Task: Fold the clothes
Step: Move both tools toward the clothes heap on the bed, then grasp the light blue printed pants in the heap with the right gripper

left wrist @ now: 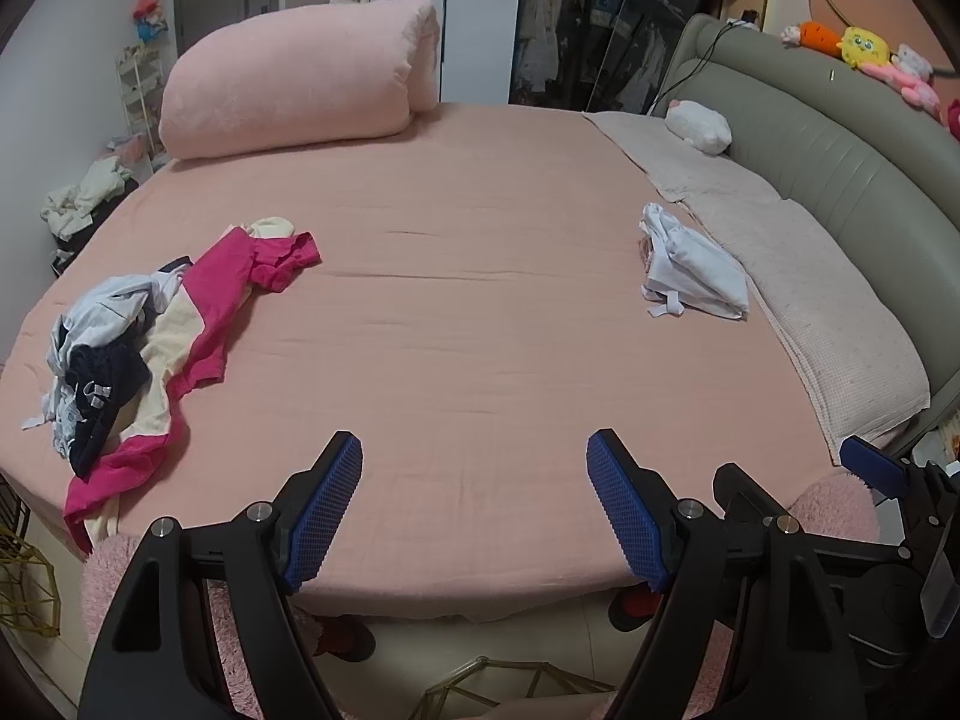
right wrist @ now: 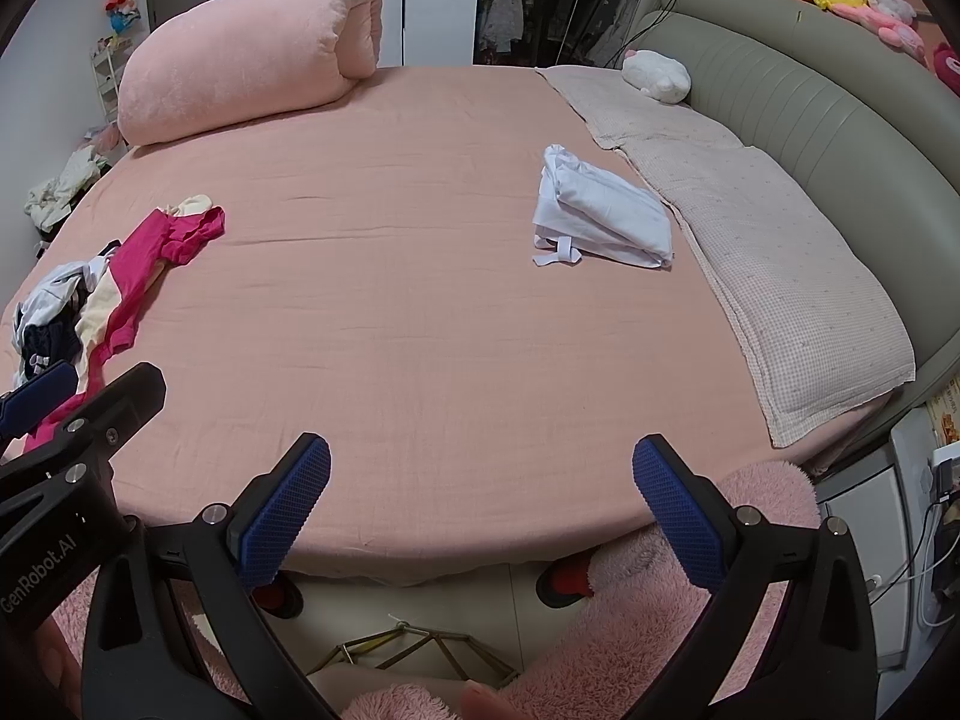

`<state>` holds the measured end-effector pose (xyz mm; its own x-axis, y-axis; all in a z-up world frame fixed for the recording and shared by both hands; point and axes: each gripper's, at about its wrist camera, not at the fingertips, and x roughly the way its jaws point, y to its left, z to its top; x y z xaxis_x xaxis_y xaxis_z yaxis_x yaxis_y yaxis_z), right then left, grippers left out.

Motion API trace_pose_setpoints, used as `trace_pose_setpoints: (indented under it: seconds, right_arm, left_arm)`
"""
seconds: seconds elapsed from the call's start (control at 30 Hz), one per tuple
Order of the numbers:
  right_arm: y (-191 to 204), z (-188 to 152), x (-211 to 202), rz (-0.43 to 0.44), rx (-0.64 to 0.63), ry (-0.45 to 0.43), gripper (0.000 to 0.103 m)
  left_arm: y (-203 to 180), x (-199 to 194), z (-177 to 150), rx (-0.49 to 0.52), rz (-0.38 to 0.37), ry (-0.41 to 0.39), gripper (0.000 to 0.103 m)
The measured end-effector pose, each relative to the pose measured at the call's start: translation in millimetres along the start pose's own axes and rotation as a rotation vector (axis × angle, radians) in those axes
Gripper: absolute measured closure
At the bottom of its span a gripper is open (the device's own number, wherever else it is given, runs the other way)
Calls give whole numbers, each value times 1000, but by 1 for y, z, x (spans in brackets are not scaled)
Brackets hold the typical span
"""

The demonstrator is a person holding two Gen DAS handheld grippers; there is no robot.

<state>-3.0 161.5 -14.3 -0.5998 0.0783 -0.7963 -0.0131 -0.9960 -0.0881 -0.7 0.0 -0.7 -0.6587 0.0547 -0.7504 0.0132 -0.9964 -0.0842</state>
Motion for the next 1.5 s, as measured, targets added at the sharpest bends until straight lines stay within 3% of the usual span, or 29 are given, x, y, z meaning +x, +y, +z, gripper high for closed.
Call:
trace_pose_setpoints:
  seconds: [0.47,0.63,0.73,0.93,1.17,1.37,1.5]
  right_arm:
    - [11,-4,5,13,-18,10,1]
    - [15,5,5,147,-62,-8,1]
    - [34,21,3,192,-128,-31,1]
    - [102,52,1,286,-300,-93,1]
    - [217,70,20,497,-413,-36,1]
    - [323,66,46,533,-500,38,4]
    - [388,59,63,542,-574,76,9]
  left_arm:
    - [10,5,-3,-12,-1,8,23]
    - [35,3,2,-73,-65,-12,23]
    - [63,-1,6,-123,-48,-45,23]
    - [147,-9,3,-238,39,-79,23]
    - [277,-10,-22,-460,221,-71,23]
    - [380,5,-44,-616,334,-22,23]
    - [427,34,-53,-642,338,51,23]
